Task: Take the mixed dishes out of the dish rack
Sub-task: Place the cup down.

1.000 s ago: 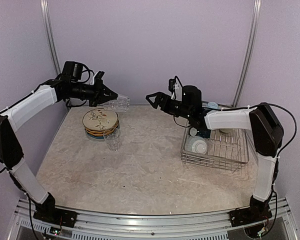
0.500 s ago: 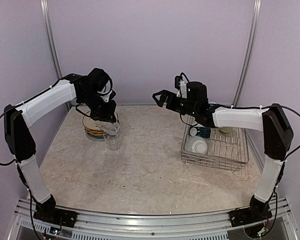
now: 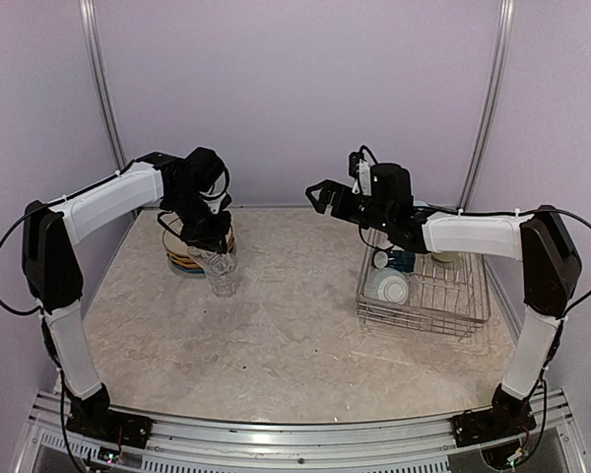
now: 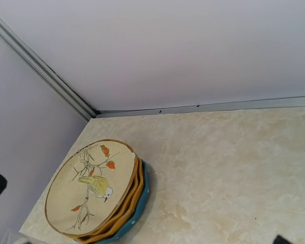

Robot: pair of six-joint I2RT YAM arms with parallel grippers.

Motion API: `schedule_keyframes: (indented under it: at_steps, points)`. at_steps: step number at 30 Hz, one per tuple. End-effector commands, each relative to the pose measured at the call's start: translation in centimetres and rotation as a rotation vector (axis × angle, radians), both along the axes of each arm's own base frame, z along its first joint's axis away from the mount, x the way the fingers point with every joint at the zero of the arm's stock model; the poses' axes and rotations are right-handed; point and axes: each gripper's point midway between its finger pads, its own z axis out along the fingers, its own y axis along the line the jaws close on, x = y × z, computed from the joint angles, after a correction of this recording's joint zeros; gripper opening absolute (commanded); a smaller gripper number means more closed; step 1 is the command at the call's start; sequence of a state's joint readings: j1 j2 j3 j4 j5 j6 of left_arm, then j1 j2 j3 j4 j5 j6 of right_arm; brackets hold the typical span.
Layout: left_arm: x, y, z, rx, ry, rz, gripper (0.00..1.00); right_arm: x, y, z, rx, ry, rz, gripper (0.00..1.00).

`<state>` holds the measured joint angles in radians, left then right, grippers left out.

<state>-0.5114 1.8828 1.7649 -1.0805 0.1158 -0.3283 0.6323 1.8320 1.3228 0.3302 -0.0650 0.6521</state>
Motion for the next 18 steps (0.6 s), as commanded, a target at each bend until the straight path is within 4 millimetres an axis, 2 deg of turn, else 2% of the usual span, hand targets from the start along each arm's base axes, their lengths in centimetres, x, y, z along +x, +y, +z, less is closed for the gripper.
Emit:
schedule_keyframes:
  at_steps: [1, 9, 13, 18]
  points:
    - [0.5, 0.0, 0.2, 0.018, -0.010, -0.010, 0.11, 0.0, -0.7, 0.3, -0.007, 0.003, -0.013, 1.00]
    - [0.2, 0.3, 1.2, -0.001, -0.044, -0.011, 0.34, 0.2, -1.0, 0.1, -0.037, 0.003, -0.025, 1.00]
    - [0.1, 0.5, 2.6, -0.038, -0.101, -0.016, 0.43, 0.4, -1.4, -0.5, -0.085, 0.024, -0.051, 1.00]
    - [-0.2, 0.4, 6.1, -0.223, -0.202, -0.025, 0.55, 1.2, -3.0, -1.5, -0.185, 0.066, -0.130, 1.00]
